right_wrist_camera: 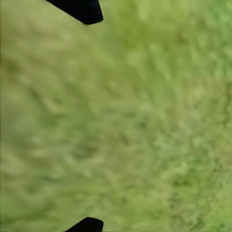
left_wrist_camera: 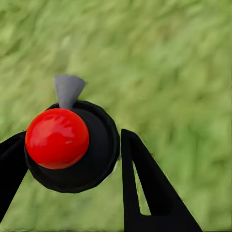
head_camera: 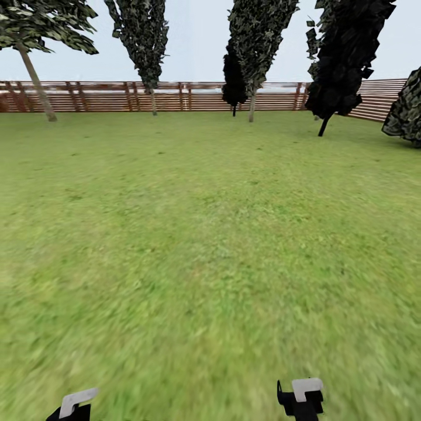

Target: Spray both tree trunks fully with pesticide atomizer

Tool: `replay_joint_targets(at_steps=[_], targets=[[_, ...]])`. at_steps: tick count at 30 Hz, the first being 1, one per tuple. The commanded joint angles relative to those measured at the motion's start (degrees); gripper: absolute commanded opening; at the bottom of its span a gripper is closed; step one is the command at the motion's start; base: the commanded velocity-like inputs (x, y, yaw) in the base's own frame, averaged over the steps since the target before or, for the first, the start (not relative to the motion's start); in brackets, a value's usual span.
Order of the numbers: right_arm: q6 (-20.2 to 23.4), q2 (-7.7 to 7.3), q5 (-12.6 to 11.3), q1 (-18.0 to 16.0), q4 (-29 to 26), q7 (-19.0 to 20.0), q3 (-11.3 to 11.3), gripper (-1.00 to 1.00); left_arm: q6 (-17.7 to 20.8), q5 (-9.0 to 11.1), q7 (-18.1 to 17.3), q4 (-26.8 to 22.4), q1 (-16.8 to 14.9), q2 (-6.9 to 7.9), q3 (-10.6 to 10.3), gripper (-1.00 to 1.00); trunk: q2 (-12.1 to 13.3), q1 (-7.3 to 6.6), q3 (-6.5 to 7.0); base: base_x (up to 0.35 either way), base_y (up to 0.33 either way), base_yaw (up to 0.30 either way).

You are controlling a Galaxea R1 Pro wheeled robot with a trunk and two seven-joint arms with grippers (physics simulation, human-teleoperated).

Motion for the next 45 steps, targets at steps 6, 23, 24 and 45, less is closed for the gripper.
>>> replay_joint_targets(at_steps=[6, 23, 24, 45], targets=[[0.0, 0.00, 0.0, 0.0, 0.0, 0.0, 0.0, 1.00, -0.1, 0.0, -0.1, 0.0, 0.0, 0.11, 2.0, -1.00, 0.0, 0.00, 0.00, 0.000, 0.000, 0.282], [0.0, 0.00, 0.0, 0.0, 0.0, 0.0, 0.0, 1.00, -0.1, -0.3, -0.1, 0.0, 0.0, -0.26, 3.5, -1.00, 0.0, 0.00, 0.00, 0.000, 0.056, 0.282], [0.0, 0.00, 0.0, 0.0, 0.1, 0.0, 0.0, 1.00, -0.1, -0.3, -0.1, 0.0, 0.0, -0.26, 3.5, -1.00, 0.0, 0.00, 0.00, 0.000, 0.078, 0.282], [0.0, 0.01, 0.0, 0.0, 0.1, 0.0, 0.0, 1.00, -0.1, -0.2, -0.1, 0.0, 0.0, -0.26, 3.6, -1.00, 0.0, 0.00, 0.00, 0.000, 0.004, 0.282]])
